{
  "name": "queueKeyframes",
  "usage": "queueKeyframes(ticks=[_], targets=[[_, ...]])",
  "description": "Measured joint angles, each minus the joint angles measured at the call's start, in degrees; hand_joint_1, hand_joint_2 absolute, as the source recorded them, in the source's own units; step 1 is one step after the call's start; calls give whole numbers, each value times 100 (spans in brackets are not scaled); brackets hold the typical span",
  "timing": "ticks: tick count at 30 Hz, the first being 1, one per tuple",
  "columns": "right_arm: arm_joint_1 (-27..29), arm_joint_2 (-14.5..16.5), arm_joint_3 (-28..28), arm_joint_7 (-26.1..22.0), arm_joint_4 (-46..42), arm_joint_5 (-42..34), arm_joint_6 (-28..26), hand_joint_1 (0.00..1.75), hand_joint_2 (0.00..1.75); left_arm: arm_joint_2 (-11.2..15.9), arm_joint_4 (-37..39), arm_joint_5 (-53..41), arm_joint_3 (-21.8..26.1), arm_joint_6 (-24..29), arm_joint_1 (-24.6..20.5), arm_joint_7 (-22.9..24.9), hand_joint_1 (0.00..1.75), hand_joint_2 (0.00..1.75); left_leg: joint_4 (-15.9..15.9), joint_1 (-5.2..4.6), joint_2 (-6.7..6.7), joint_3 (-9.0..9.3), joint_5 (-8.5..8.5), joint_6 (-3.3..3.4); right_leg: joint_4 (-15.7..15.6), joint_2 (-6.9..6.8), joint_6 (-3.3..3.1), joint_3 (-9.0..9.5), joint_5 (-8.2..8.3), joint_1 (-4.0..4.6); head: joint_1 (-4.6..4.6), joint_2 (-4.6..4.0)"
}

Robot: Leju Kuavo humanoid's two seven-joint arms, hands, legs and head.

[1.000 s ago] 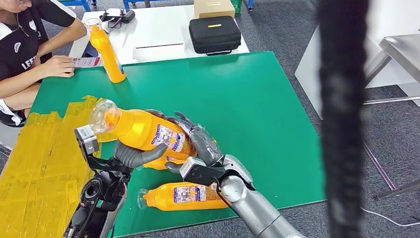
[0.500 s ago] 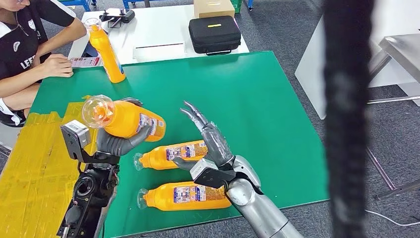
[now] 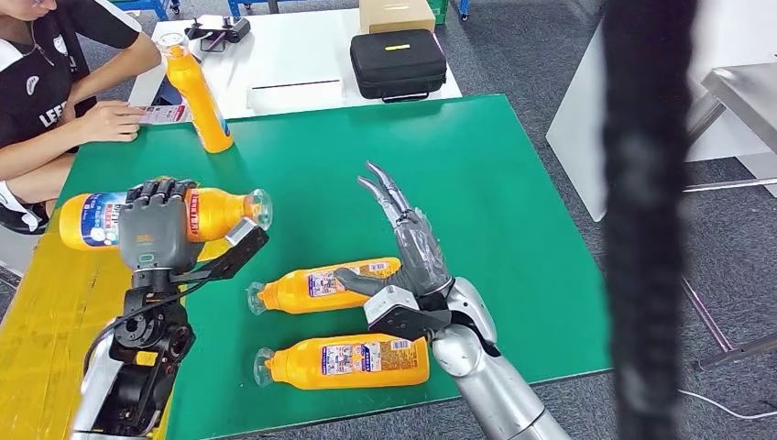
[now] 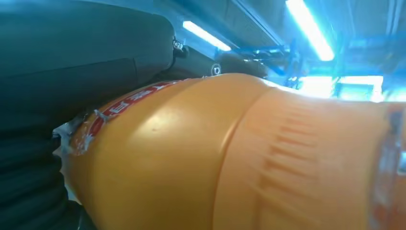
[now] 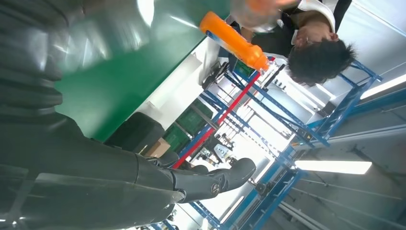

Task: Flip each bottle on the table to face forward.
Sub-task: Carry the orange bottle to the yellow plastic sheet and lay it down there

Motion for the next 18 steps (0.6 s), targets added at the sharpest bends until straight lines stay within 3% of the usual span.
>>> queueKeyframes(ticks=[3, 7, 9, 11, 13, 17, 18], targets=[[-52, 1, 0, 69, 0, 62, 0, 0, 175, 288, 362, -211, -554, -662, -281, 770, 175, 175, 0, 0, 0, -1, 2, -1, 0, 0, 0, -1, 1, 0, -2, 0], [-82, 4, 0, 132, 0, 140, 4, 0, 175, 432, 870, -232, -996, -1239, -553, 922, 175, 175, 0, 0, -1, -3, 3, 0, 2, -1, 1, 0, 2, -1, 0, 0], [-85, 5, 0, 169, 0, 195, 23, 0, 175, 445, 1124, -234, -1088, -1493, -650, 943, 105, 175, 0, -1, 4, -3, 3, 0, 3, 1, 1, -1, 2, -2, 0, 0], [-86, 10, -1, 218, 0, 262, 68, 0, 175, 445, 1370, -235, -1116, -1746, -741, 959, 17, 175, 1, -1, 6, -3, 3, 0, 2, 2, 2, -2, 2, -3, 1, 0], [-89, 30, -3, 267, 0, 336, 128, 0, 175, 440, 1627, -236, -1119, -1993, -825, 987, 0, 175, 1, -1, 5, -4, 3, -1, 2, 1, 1, -2, 2, -2, -1, 0], [-114, 72, -4, 376, 5, 468, 256, 0, 175, 402, 2102, -237, -1056, -2215, -935, 1057, 0, 0, 0, 0, 5, -4, 3, -1, 2, 1, 1, -4, 2, 0, -2, 0], [-123, 79, -4, 410, 9, 503, 288, 0, 175, 386, 2189, -238, -1030, -2225, -951, 1077, 0, 0, 0, 0, 4, -4, 3, -1, 2, 1, 1, -4, 2, 0, -2, 0]])
